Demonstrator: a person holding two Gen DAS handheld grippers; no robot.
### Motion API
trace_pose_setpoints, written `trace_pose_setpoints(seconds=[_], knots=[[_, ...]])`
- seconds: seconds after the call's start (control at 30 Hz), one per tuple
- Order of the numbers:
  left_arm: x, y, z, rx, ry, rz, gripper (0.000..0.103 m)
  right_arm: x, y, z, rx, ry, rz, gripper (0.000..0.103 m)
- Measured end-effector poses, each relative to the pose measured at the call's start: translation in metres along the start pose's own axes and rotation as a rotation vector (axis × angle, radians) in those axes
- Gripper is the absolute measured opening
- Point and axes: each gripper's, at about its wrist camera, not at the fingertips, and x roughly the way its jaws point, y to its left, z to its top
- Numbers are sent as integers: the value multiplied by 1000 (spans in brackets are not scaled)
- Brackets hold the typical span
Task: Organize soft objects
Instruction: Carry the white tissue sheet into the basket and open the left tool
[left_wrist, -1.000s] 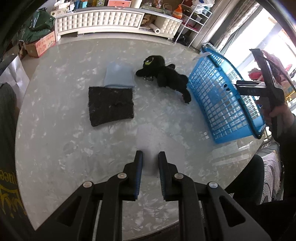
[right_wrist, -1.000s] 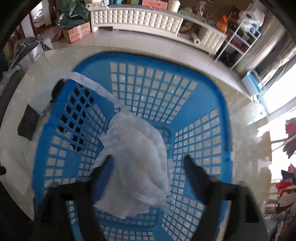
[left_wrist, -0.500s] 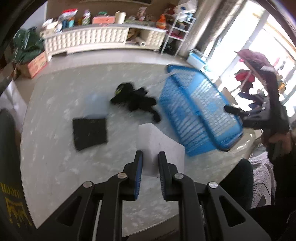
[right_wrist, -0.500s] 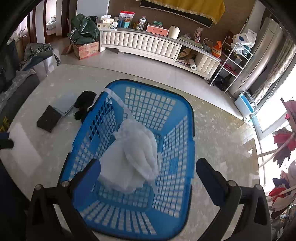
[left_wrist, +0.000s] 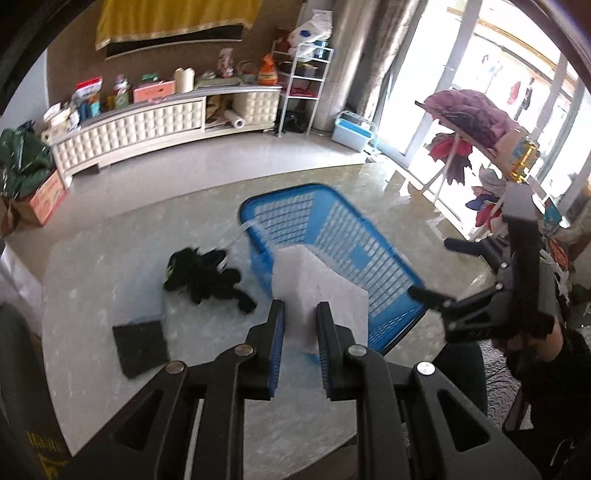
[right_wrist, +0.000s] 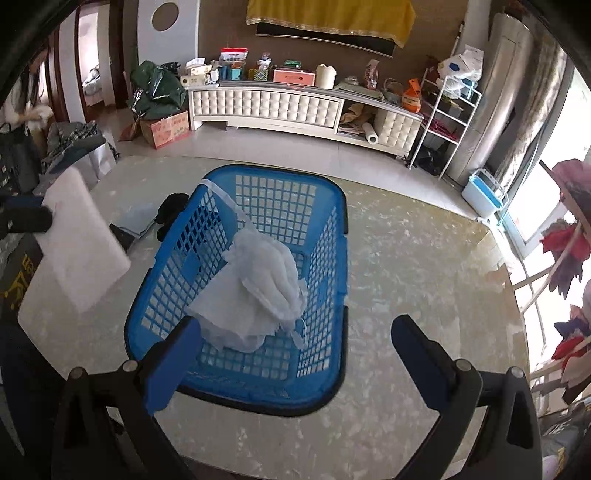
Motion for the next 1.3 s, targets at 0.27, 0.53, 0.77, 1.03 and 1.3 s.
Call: trace_pose_setpoints(seconds=[0.27, 0.53, 0.77, 1.03, 1.3], knots=[[29, -34, 25, 68, 34, -27, 16, 8, -17, -10, 56, 5, 20, 103], [87, -53, 29, 90, 136, -43, 16, 27, -29, -14, 102, 33, 41, 103], [138, -62, 27, 124, 225, -26, 16, 43, -36, -18, 150, 55, 64, 103], [173, -59, 21, 154, 271, -3, 16, 49, -38, -18, 170, 72, 93, 103], [175, -63, 23, 186, 245, 36, 17, 53, -39, -24, 196, 83, 121, 103]])
